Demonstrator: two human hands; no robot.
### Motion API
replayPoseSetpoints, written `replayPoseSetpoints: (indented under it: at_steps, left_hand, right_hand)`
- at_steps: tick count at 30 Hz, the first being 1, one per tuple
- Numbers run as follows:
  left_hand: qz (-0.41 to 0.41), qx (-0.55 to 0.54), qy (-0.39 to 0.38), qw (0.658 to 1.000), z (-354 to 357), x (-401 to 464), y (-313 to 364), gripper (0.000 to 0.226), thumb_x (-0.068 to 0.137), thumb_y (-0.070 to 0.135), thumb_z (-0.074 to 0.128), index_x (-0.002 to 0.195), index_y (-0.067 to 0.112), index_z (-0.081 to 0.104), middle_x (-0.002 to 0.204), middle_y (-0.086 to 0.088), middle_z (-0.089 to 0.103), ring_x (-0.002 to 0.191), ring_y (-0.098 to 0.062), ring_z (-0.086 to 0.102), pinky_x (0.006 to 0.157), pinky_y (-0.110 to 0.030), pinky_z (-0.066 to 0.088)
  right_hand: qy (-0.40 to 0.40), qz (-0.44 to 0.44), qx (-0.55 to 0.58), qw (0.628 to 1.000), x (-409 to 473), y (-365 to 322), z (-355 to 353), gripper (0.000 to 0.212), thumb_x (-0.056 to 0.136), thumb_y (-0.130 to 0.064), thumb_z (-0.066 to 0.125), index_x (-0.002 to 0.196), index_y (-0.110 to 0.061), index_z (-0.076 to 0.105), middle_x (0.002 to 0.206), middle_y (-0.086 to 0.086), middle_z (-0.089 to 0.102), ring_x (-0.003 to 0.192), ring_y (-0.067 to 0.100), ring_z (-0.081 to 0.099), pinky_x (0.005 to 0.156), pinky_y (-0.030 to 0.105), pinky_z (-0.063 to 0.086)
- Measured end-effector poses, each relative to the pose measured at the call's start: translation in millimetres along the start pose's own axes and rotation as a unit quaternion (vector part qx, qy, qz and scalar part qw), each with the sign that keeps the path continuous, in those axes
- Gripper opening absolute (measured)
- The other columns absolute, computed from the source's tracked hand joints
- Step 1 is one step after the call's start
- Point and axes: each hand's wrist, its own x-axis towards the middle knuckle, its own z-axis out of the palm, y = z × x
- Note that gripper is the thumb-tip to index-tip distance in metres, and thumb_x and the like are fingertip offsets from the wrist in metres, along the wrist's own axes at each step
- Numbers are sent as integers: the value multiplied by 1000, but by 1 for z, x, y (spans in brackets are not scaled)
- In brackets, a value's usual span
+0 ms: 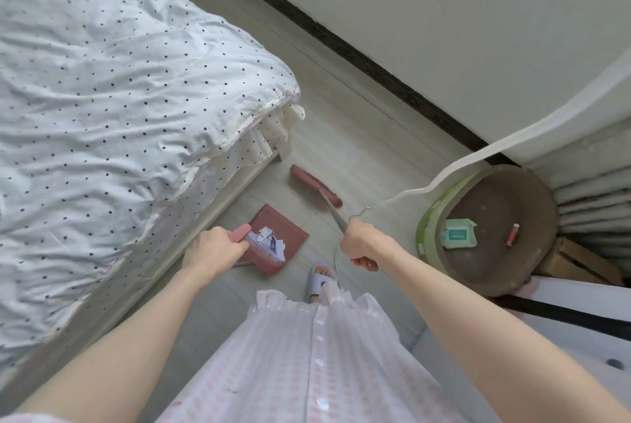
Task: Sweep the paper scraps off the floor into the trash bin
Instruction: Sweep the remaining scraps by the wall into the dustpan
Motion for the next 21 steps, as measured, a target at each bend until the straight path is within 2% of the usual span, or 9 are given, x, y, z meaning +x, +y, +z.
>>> replayPoseSetpoints:
  at_steps: [3, 4, 6, 9, 11, 13, 15, 18, 21]
  left_hand:
    - [-4, -13, 0, 1000, 7, -7, -7, 40, 85, 34, 56, 123, 23, 64, 113, -15, 65, 103, -33, 61, 81, -33, 46]
    - [-3, -13, 0, 1000, 9, -9, -10, 40, 85, 35, 56, 122, 23, 64, 113, -15, 65, 103, -33, 61, 81, -33, 46]
    - [-2, -18, 4, 1000, 11, -15, -20, 40, 86, 36, 56, 122, 21, 64, 116, -15, 65, 105, -33, 61, 82, -33, 45]
    - [-7, -40, 19, 999, 10, -28, -39, 36, 85, 35, 56, 117, 21, 66, 114, -16, 65, 103, -33, 61, 81, -32, 45]
    - [-9, -64, 32, 997, 7, -37, -52, 26, 85, 34, 57, 104, 21, 67, 104, -15, 65, 97, -33, 61, 79, -33, 45]
    - [-23, -95, 47, 994, 4, -48, -73, 12, 84, 33, 58, 85, 21, 62, 91, -12, 60, 87, -31, 57, 75, -32, 43]
    - [-35, -133, 54, 989, 1, -56, -94, 16, 82, 32, 59, 72, 20, 56, 85, -11, 58, 82, -30, 57, 70, -31, 42]
    - [-60, -198, 64, 976, -6, -69, -129, 19, 76, 33, 60, 75, 14, 60, 76, -11, 58, 81, -33, 63, 66, -31, 43]
    - [-91, -293, 79, 948, -8, -90, -168, 26, 70, 37, 61, 66, 12, 53, 58, -6, 51, 60, -27, 54, 59, -29, 40]
  right_hand:
    - [-22, -15, 1, 1000, -8, -1, 4, 33, 94, -3, 33, 61, -6, 39, 36, 5, 42, 21, 13, 30, 36, 12, 26]
    - [-24, -17, 3, 1000, -10, -1, 3, 36, 95, -8, 34, 60, -7, 39, 36, 4, 42, 21, 13, 31, 37, 14, 26]
    - [-23, -23, 17, 999, -16, -3, 7, 34, 98, -16, 38, 64, -10, 39, 49, 4, 41, 34, 14, 34, 41, 20, 28]
    - [-13, -39, 10, 999, -33, -10, 23, 30, 97, -20, 41, 68, -12, 39, 54, 4, 39, 42, 14, 36, 41, 21, 30]
    - [2, -62, -21, 998, -45, -20, 34, 28, 95, -15, 39, 67, -11, 40, 53, 5, 40, 37, 15, 36, 39, 18, 29]
    - [13, -71, -43, 996, -61, -39, 42, 26, 91, -7, 36, 66, -11, 39, 51, 6, 41, 22, 12, 34, 34, 9, 26]
    - [16, -73, -42, 996, -73, -59, 47, 27, 89, -4, 32, 63, -10, 36, 41, 5, 41, 14, 11, 31, 31, 5, 27]
    - [-20, -87, 13, 996, -89, -88, 57, 34, 90, -3, 29, 57, -10, 34, 23, -1, 28, 16, 9, 31, 31, 6, 29]
    - [-94, -122, 115, 981, -106, -126, 71, 31, 93, -5, 27, 69, -8, 46, 32, -4, 28, 30, 10, 34, 37, 8, 33]
